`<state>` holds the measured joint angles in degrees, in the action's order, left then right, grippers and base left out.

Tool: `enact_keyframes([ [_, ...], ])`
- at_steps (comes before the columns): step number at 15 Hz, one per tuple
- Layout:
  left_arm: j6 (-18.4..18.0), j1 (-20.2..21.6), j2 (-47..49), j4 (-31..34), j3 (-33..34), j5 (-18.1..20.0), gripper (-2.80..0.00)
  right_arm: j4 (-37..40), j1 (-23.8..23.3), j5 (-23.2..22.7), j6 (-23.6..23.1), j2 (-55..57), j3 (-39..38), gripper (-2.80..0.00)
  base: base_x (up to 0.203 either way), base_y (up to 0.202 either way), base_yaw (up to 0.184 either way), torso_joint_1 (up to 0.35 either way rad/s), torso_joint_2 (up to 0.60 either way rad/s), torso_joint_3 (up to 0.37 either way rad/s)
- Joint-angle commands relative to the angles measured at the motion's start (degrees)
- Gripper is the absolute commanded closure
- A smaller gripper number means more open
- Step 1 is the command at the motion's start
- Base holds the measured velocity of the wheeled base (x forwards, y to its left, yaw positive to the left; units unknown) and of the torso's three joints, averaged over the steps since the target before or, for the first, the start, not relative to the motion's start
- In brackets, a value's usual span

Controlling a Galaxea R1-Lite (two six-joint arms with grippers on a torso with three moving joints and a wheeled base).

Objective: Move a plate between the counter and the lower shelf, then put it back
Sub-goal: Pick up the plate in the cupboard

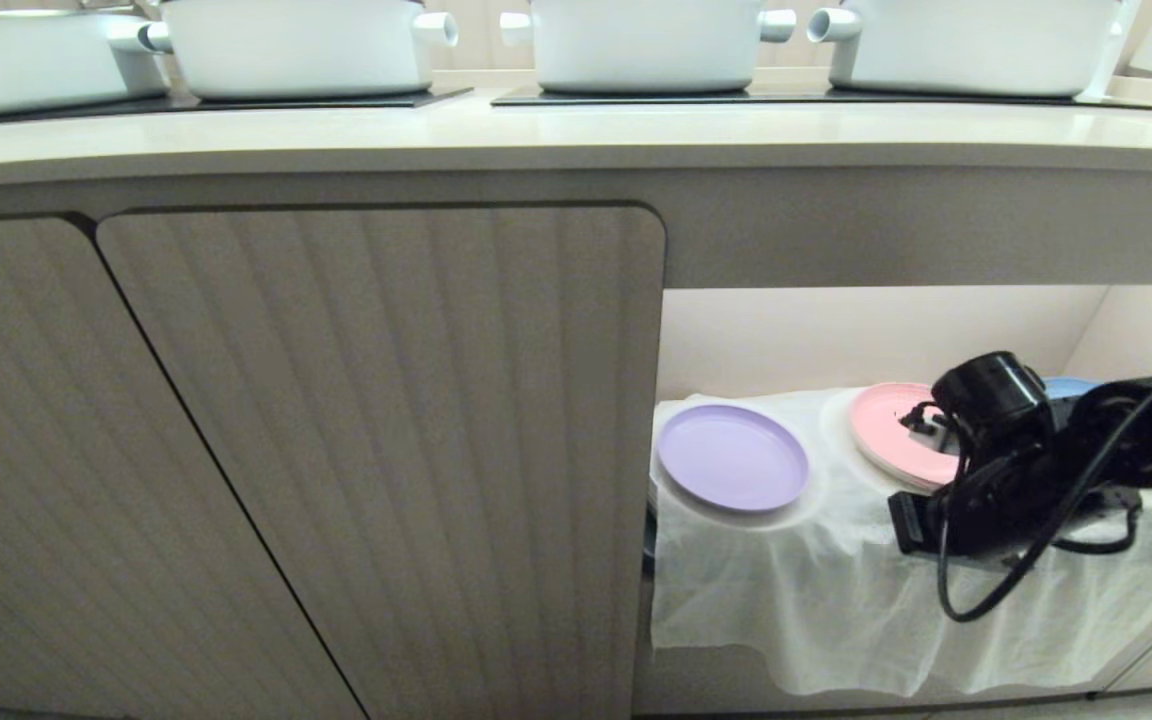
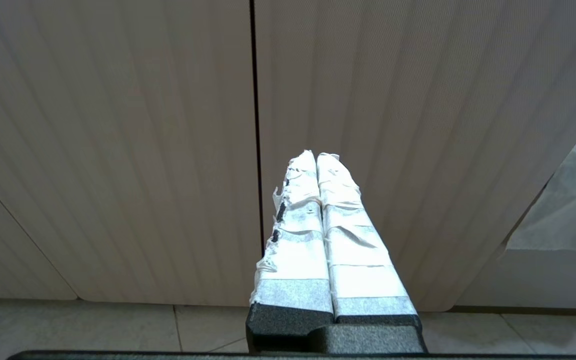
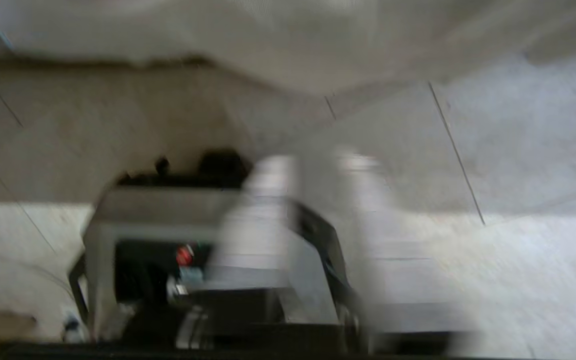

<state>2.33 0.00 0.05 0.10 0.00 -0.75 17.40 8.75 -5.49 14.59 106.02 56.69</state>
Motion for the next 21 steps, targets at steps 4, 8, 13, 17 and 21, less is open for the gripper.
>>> enact_keyframes([
  [4, 0.04, 0.02, 0.04, -0.01, 0.00, -0.04, 0.00, 8.90, 0.13, -0.11, -3.08, -11.02, -2.50, 0.00, 0.000, 0.000, 0.000, 0.000, 0.00, 0.000],
  [8, 0.04, 0.02, 0.04, -0.01, 0.00, -0.04, 0.00, 9.29, 0.17, 0.00, -6.25, -21.52, -6.98, 0.00, 0.000, 0.000, 0.000, 0.000, 0.00, 0.000],
  [13, 0.04, 0.09, 0.04, -0.01, 0.00, -0.04, 0.00, 7.85, 0.13, 5.41, -6.52, -35.12, -12.56, 0.00, 0.000, 0.000, 0.000, 0.000, 0.00, 0.000],
  [17, 0.04, 0.00, 0.04, -0.01, 0.00, -0.04, 0.00, 3.33, 0.88, 8.38, -8.38, -48.37, -18.40, 0.00, 0.000, 0.000, 0.000, 0.000, 0.00, 0.000],
  [21, 0.04, 0.00, 0.04, -0.01, 0.00, -0.04, 0.00, -11.55, -3.26, 5.97, -15.42, -60.65, -30.38, 0.00, 0.000, 0.000, 0.000, 0.000, 0.00, 0.000],
])
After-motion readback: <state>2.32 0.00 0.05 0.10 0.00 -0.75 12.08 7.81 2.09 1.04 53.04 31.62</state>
